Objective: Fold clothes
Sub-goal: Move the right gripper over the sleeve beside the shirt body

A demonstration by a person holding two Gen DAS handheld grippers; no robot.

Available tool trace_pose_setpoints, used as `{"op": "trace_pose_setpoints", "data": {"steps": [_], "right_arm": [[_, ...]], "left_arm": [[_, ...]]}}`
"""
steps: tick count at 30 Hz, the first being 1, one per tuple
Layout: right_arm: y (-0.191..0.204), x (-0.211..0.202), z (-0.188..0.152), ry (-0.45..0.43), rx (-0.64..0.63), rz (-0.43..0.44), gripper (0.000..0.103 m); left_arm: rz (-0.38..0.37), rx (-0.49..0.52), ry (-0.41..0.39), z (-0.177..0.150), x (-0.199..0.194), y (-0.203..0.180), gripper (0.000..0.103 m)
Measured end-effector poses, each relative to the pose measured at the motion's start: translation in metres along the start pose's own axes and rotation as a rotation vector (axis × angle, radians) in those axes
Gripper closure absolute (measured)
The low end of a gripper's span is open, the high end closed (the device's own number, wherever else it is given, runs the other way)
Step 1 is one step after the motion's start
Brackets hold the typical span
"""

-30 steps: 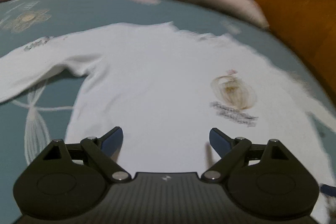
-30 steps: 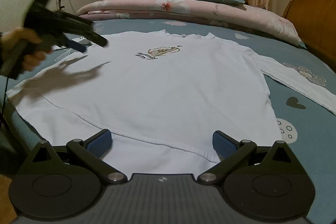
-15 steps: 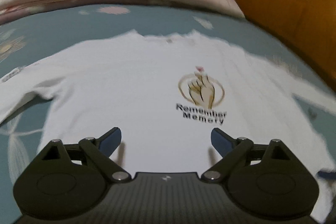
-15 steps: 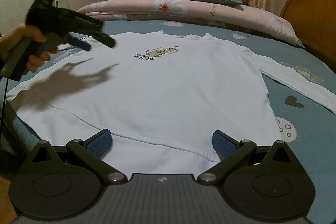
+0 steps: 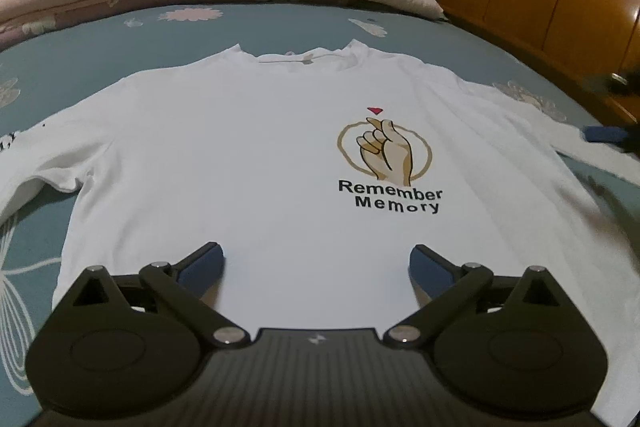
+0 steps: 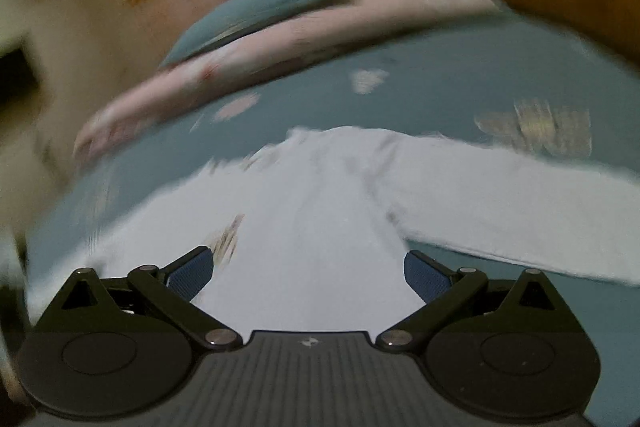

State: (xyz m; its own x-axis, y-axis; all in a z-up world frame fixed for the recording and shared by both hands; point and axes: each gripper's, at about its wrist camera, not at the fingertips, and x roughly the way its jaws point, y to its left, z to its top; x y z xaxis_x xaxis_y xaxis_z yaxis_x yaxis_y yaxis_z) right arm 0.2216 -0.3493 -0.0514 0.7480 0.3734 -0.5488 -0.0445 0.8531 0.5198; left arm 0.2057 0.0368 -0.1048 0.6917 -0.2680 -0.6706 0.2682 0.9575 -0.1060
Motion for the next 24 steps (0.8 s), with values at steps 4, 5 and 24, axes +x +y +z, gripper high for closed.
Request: {"op": "trace_pose_setpoints", "data": {"steps": [4, 5, 24], "right_arm": [[-0.056, 0.032, 0.008, 0.012, 0.269, 0.02, 0.024], [-0.062, 0.038, 0.008, 0.013, 0.296, 0.026, 0.025], [-0.063, 0.067, 0.035, -0.115, 0.233, -0.147, 0.033]], "left_arm": [[0.002, 0.011, -0.002, 0.0, 0.0, -0.001, 0.002], [0.001, 0.013, -0.003, 0.0, 0.0, -0.001, 0.002], [0.02, 0.019, -0.013, 0.003, 0.01, -0.002, 0.001]]}}
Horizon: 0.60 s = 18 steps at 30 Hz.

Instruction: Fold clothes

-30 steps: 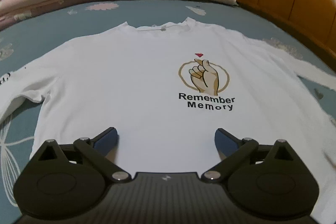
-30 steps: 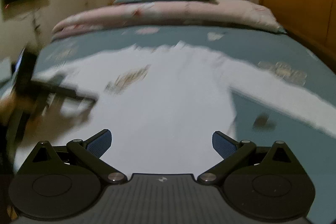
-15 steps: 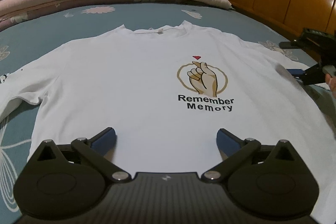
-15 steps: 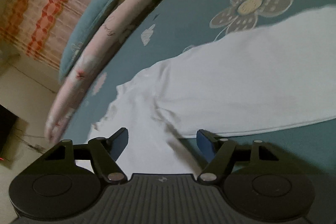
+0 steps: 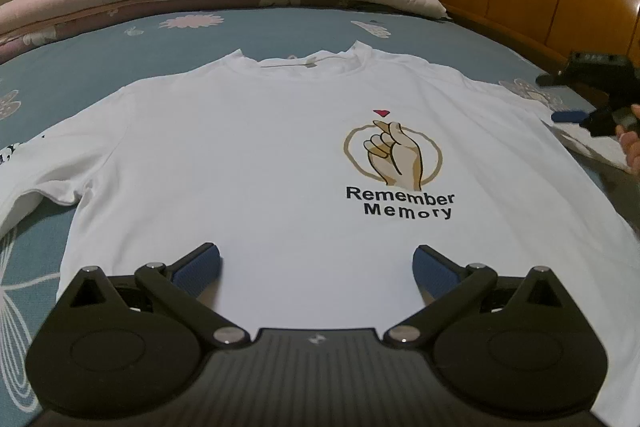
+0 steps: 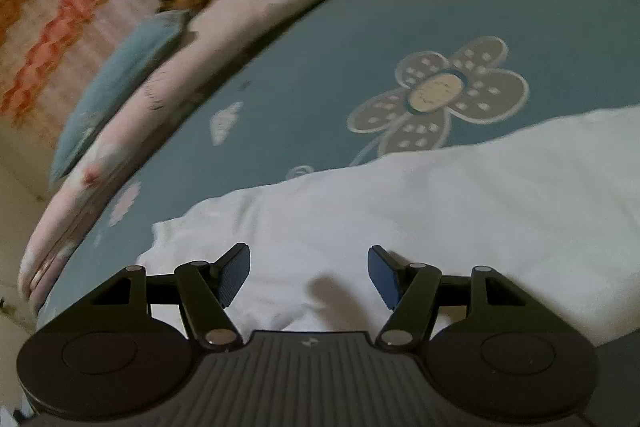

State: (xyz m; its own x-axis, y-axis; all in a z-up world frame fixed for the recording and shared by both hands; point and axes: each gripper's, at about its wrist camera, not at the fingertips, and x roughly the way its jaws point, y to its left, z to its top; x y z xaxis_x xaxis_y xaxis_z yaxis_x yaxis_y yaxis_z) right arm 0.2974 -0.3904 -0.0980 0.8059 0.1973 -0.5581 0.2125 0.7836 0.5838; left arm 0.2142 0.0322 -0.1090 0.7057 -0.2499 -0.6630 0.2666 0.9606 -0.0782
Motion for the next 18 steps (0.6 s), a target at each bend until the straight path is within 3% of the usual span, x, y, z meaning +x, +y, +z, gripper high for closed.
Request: {"op": "trace_pose_setpoints", "data": {"steps": [3, 5, 8, 13, 18], "right_arm": [[0.016, -0.003, -0.001, 0.041, -0.033, 0.099, 0.033], [0.029, 0.002, 0.0, 0.065, -0.063, 0.115, 0.033], [0.044, 0.008, 0.01, 0.033, -0.208, 0.014, 0.033], [0.018, 0.018, 0.043, -0.002, -0.349, -0.174, 0.042], [0.004, 0.04, 0.059, 0.029, -0.457, -0.151, 0.044]], "left_arm": [[0.005, 0.009, -0.001, -0.001, 0.0, -0.001, 0.001], [0.004, 0.012, -0.002, -0.001, 0.0, -0.001, 0.001], [0.001, 0.008, 0.0, -0.001, 0.0, -0.001, 0.001], [0.0, -0.055, 0.005, 0.005, -0.005, 0.002, 0.003], [-0.174, -0.161, -0.06, 0.015, -0.017, 0.007, 0.003]]}}
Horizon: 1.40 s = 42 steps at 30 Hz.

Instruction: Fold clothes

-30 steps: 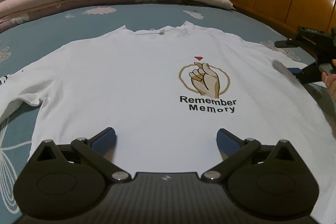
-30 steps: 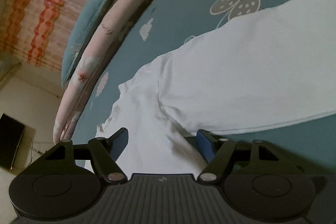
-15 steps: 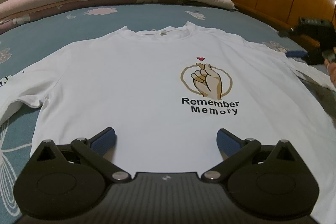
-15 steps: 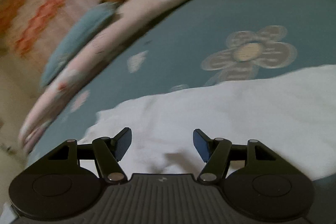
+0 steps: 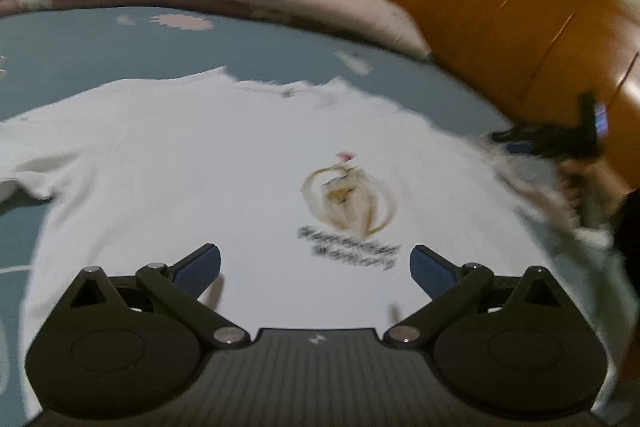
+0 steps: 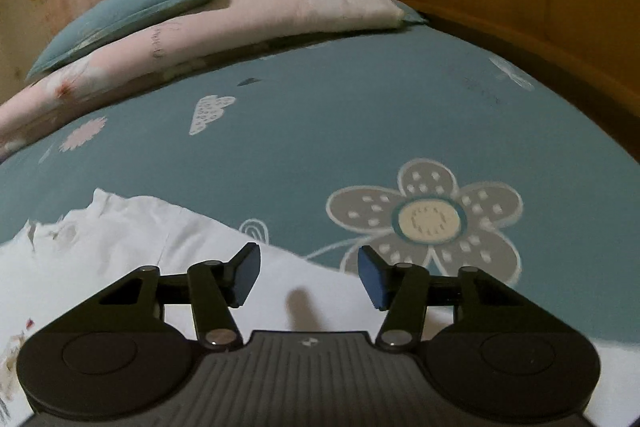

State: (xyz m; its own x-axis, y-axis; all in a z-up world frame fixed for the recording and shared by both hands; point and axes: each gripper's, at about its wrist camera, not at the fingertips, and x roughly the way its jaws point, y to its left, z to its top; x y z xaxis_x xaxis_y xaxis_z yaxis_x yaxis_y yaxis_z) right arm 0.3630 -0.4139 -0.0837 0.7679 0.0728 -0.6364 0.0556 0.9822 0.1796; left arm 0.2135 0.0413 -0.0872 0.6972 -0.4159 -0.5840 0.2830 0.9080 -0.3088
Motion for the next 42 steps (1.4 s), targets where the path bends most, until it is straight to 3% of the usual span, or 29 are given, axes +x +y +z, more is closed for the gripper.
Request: {"op": "trace_pose_setpoints", "data": {"steps": [8, 10, 11, 12, 13, 18, 23, 24, 27, 32, 36, 39, 42], "right_arm": [[0.018, 0.047, 0.005, 0.082, -0.208, 0.157, 0.044], [0.027, 0.055, 0.003, 0.102, -0.295, 0.153, 0.048], [0.031, 0.055, 0.003, 0.105, -0.336, 0.154, 0.053], [0.034, 0.054, 0.003, 0.108, -0.356, 0.17, 0.08], [0.036, 0.053, 0.004, 0.11, -0.373, 0.182, 0.101], [0.048, 0.052, 0.005, 0.081, -0.445, 0.092, 0.102], [0.048, 0.06, 0.004, 0.073, -0.425, 0.028, 0.101], [0.049, 0.058, 0.003, 0.071, -0.427, 0.021, 0.099], [0.048, 0.044, 0.006, 0.049, -0.39, 0.0, 0.082], [0.051, -0.003, -0.005, 0.043, -0.356, 0.032, 0.076], [0.046, -0.041, -0.034, 0.075, -0.337, 0.057, 0.074], [0.048, -0.063, -0.062, 0.119, -0.373, 0.106, 0.072], [0.055, -0.065, -0.085, 0.138, -0.452, 0.088, 0.065]], "left_arm": [[-0.069, -0.004, 0.049, -0.003, 0.022, -0.003, 0.003], [-0.064, 0.007, 0.051, -0.003, 0.027, -0.004, 0.003], [-0.06, 0.015, 0.049, -0.003, 0.029, -0.005, 0.003], [-0.058, 0.027, 0.049, -0.004, 0.029, -0.008, 0.003], [-0.054, 0.036, 0.049, -0.004, 0.029, -0.009, 0.003], [-0.036, 0.073, 0.046, -0.006, 0.032, -0.012, 0.003], [-0.03, 0.076, 0.045, -0.006, 0.032, -0.014, 0.002], [-0.03, 0.077, 0.046, -0.006, 0.032, -0.014, 0.002], [-0.033, 0.077, 0.046, -0.006, 0.032, -0.013, 0.002], [-0.031, 0.084, 0.047, -0.006, 0.032, -0.014, 0.002], [-0.026, 0.083, 0.05, -0.006, 0.032, -0.015, 0.002], [-0.026, 0.073, 0.051, -0.005, 0.031, -0.014, 0.002], [-0.021, 0.082, 0.048, -0.007, 0.031, -0.016, 0.002]]}}
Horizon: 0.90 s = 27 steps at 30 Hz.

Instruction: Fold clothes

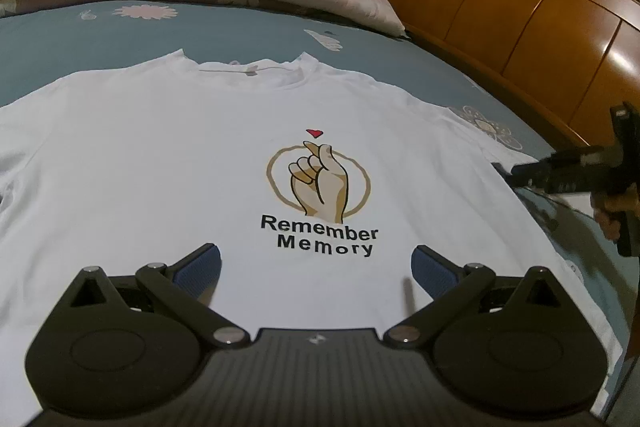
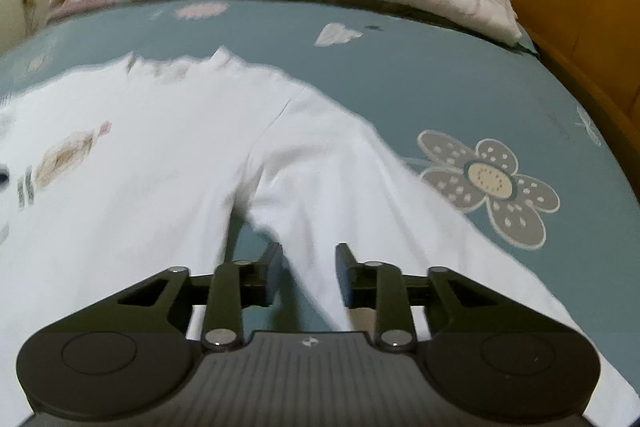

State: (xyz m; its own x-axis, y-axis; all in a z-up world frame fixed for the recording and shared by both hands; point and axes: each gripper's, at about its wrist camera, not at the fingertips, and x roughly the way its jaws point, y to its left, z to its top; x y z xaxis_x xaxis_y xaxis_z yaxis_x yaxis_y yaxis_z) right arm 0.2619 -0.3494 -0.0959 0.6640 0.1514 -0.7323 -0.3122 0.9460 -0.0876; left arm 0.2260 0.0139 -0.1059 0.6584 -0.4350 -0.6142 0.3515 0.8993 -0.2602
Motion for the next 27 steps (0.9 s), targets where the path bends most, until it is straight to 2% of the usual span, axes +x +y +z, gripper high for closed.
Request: {"op": "trace_pose_setpoints", "data": {"steps": [2, 3, 4, 6, 7, 11, 14, 16, 17, 19, 20, 23, 27], "right_arm": [[0.007, 0.003, -0.001, -0.005, -0.041, -0.047, 0.066], [0.011, 0.005, -0.002, -0.009, -0.061, -0.071, 0.071], [0.014, 0.006, -0.002, -0.013, -0.081, -0.096, 0.103], [0.017, 0.008, -0.001, -0.008, -0.121, -0.189, 0.101], [0.014, 0.007, 0.0, -0.008, -0.113, -0.204, 0.101], [0.0, 0.005, 0.0, -0.01, -0.044, -0.186, 0.101], [0.004, 0.009, -0.002, 0.027, -0.047, -0.172, 0.098], [0.002, 0.001, -0.002, 0.025, 0.007, -0.142, 0.077], [-0.001, -0.007, -0.004, 0.01, 0.04, -0.122, 0.073], [-0.013, -0.026, -0.013, -0.019, 0.086, -0.143, 0.061], [-0.019, -0.036, -0.018, -0.033, 0.108, -0.156, 0.06], [-0.058, -0.065, -0.042, -0.051, 0.234, -0.272, 0.059], [-0.125, -0.103, -0.087, -0.115, 0.488, -0.458, 0.057]], "left_arm": [[0.008, 0.014, -0.001, -0.001, 0.0, -0.002, 0.002], [0.012, 0.019, -0.001, -0.001, 0.0, -0.003, 0.002], [0.016, 0.025, 0.0, -0.002, 0.0, -0.003, 0.002], [0.017, 0.03, 0.001, -0.002, 0.0, -0.003, 0.002], [0.014, 0.027, 0.003, -0.002, -0.001, -0.003, 0.002], [-0.001, 0.011, 0.007, -0.001, -0.002, 0.001, 0.002], [-0.002, 0.004, 0.008, -0.001, -0.001, 0.002, 0.002], [0.002, 0.008, 0.01, 0.0, -0.001, 0.001, 0.002], [0.004, 0.01, 0.011, 0.0, -0.001, 0.0, 0.002], [0.007, 0.012, 0.012, 0.0, -0.001, -0.001, 0.002], [0.007, 0.01, 0.012, 0.0, -0.001, -0.001, 0.002], [0.004, 0.003, 0.012, 0.001, -0.001, 0.001, 0.002], [0.009, -0.012, 0.009, 0.002, 0.002, 0.001, 0.002]]}}
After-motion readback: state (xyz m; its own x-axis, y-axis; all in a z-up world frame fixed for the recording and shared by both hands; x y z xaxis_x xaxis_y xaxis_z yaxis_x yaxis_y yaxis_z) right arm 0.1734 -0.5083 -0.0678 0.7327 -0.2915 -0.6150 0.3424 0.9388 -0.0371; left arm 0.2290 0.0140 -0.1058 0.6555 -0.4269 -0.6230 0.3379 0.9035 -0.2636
